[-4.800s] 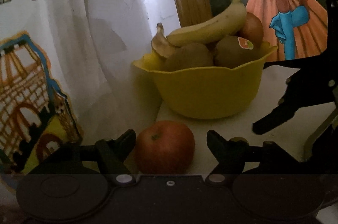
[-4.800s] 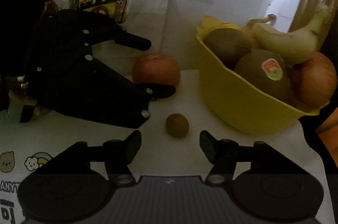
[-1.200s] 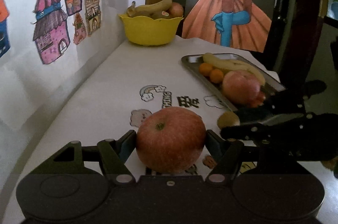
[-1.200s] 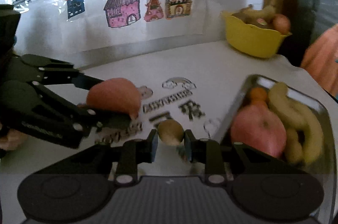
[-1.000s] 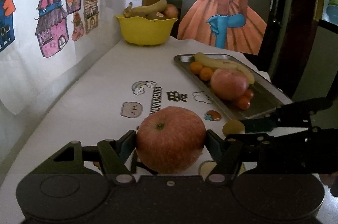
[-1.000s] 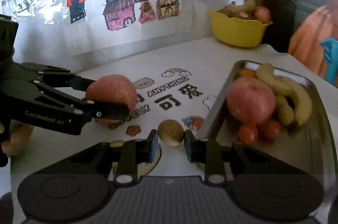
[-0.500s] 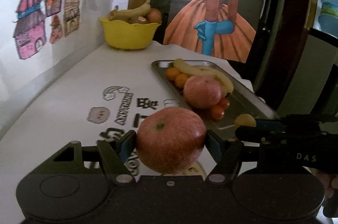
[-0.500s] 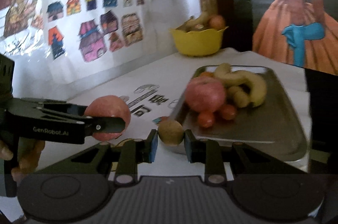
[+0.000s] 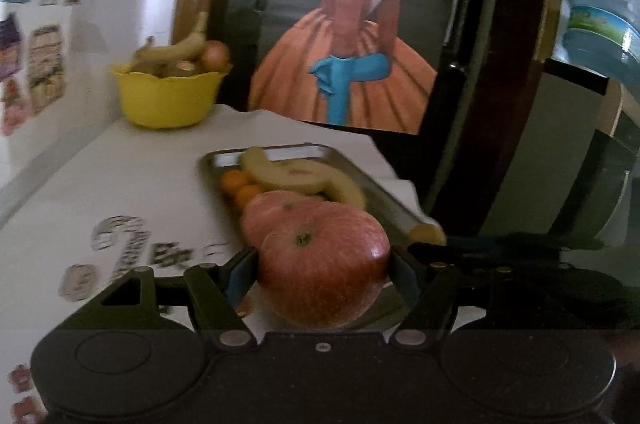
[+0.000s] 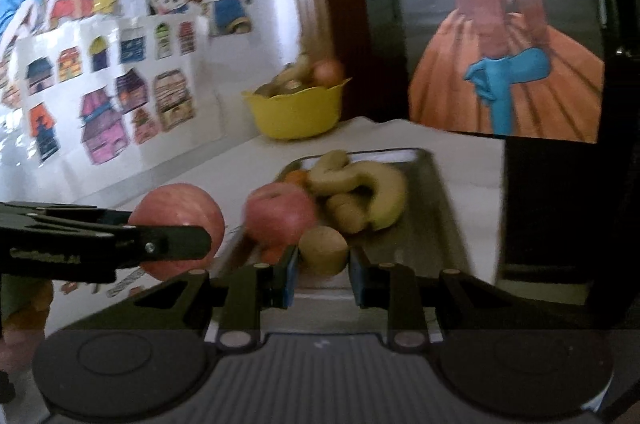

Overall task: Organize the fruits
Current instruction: 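Carry the kiwi with the right tool while the left tool carries the apple to the tray, then lower the apple into the tray with the left tool while the right tool releases the kiwi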

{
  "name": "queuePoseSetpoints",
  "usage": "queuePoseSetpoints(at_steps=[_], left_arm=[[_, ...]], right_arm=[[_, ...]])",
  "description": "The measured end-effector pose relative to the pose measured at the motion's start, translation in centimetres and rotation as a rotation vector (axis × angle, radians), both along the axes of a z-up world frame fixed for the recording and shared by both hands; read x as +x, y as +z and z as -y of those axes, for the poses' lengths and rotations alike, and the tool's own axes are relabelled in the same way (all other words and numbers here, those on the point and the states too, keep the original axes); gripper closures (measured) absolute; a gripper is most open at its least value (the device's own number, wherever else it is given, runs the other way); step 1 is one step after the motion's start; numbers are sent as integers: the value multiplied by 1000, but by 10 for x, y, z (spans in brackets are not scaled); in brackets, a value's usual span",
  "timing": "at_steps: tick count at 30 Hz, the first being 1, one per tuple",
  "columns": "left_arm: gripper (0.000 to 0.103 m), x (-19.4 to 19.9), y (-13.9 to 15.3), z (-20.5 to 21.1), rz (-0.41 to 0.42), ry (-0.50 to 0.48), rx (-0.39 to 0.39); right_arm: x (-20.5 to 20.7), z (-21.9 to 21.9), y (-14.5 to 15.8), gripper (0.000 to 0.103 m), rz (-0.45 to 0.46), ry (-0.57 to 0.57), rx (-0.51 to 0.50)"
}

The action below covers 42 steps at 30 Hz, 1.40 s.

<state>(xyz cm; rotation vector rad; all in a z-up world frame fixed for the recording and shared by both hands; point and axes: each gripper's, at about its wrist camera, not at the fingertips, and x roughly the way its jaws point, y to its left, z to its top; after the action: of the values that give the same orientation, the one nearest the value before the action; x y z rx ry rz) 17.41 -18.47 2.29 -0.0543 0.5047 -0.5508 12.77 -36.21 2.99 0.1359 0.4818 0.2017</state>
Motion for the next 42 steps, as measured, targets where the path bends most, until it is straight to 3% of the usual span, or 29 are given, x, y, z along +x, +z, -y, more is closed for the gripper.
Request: queuePoseSetpoints(at_steps=[11, 26, 42], left_arm=[[31, 31, -18, 47, -43, -23, 17], [31, 34, -23, 63, 13, -32, 80], [31, 32, -29, 67, 1, -37, 111]], right_arm=[[33, 39, -10, 72, -16, -31, -47], [48, 48, -23, 72, -25, -24, -31], [45, 51, -29, 72, -41, -17, -22]])
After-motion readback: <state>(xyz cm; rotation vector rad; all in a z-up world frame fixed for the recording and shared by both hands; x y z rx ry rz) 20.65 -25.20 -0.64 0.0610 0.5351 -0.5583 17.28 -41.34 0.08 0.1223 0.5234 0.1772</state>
